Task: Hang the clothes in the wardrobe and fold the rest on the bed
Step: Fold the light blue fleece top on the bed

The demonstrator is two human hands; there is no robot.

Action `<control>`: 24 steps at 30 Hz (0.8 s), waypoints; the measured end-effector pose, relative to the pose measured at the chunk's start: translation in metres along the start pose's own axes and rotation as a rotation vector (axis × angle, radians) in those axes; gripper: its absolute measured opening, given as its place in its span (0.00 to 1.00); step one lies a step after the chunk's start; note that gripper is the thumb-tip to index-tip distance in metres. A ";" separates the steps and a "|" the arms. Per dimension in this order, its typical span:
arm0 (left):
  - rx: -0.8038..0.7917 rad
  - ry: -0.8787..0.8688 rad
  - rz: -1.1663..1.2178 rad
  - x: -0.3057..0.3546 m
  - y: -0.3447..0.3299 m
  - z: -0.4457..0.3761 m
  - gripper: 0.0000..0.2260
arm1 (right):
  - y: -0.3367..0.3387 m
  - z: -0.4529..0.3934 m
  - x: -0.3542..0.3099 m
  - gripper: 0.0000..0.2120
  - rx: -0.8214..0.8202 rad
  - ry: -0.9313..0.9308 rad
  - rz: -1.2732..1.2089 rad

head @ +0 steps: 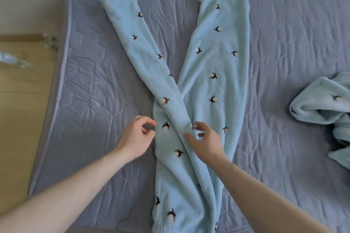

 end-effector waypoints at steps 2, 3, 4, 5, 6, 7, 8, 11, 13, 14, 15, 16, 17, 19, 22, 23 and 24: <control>0.066 0.034 -0.020 -0.005 0.017 -0.028 0.10 | -0.011 -0.019 -0.021 0.21 0.000 0.031 0.003; 0.086 0.052 -0.026 -0.008 0.024 -0.039 0.10 | -0.015 -0.027 -0.029 0.22 -0.004 0.024 0.019; 0.098 0.072 -0.025 -0.009 0.028 -0.049 0.11 | -0.018 -0.034 -0.037 0.23 -0.014 0.005 0.041; 0.104 0.089 -0.021 -0.010 0.031 -0.056 0.11 | -0.020 -0.038 -0.042 0.22 -0.025 -0.012 0.051; 0.107 0.101 -0.020 -0.009 0.033 -0.063 0.12 | -0.019 -0.040 -0.046 0.16 -0.029 -0.005 0.032; 0.109 0.107 -0.021 -0.008 0.035 -0.068 0.14 | -0.016 -0.040 -0.049 0.10 -0.005 0.030 -0.014; 0.111 0.109 -0.019 -0.005 0.036 -0.073 0.16 | -0.011 -0.037 -0.051 0.04 0.050 0.073 -0.078; 0.129 0.096 -0.025 0.005 0.038 -0.085 0.23 | 0.015 -0.020 -0.048 0.04 0.331 0.187 -0.317; 0.132 0.093 -0.046 0.010 0.039 -0.095 0.27 | 0.037 -0.008 -0.037 0.07 0.498 0.217 -0.359; 0.126 0.096 -0.054 0.012 0.038 -0.100 0.28 | 0.047 -0.004 -0.027 0.08 0.566 0.197 -0.357; 0.121 0.101 -0.068 0.013 0.038 -0.106 0.29 | 0.057 -0.003 -0.017 0.09 0.626 0.152 -0.352; 0.114 0.108 -0.093 0.013 0.037 -0.112 0.30 | 0.065 -0.003 -0.006 0.09 0.665 0.086 -0.335; 0.100 0.119 -0.130 0.013 0.036 -0.119 0.31 | 0.072 -0.005 0.005 0.10 0.676 0.011 -0.298; 0.055 0.161 -0.213 0.009 0.034 -0.136 0.34 | 0.078 -0.011 0.028 0.09 0.568 -0.139 -0.163; 0.026 0.271 -0.285 0.004 0.031 -0.166 0.41 | 0.077 -0.017 0.043 0.16 0.340 -0.262 0.064; 0.032 0.319 -0.279 0.003 0.029 -0.176 0.44 | 0.078 -0.020 0.042 0.22 0.344 -0.239 0.110; 0.037 0.369 -0.261 0.004 0.026 -0.185 0.48 | 0.080 -0.024 0.036 0.27 0.371 -0.193 0.146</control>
Point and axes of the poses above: each hand's wrist, its own z-axis away from the middle knuckle, its own y-axis out of the back of the hand, x = y × z, the point moved 2 cm from there along -z, towards the middle knuckle, and after that the axes turned 1 degree about -x, right-handed, at the moved point
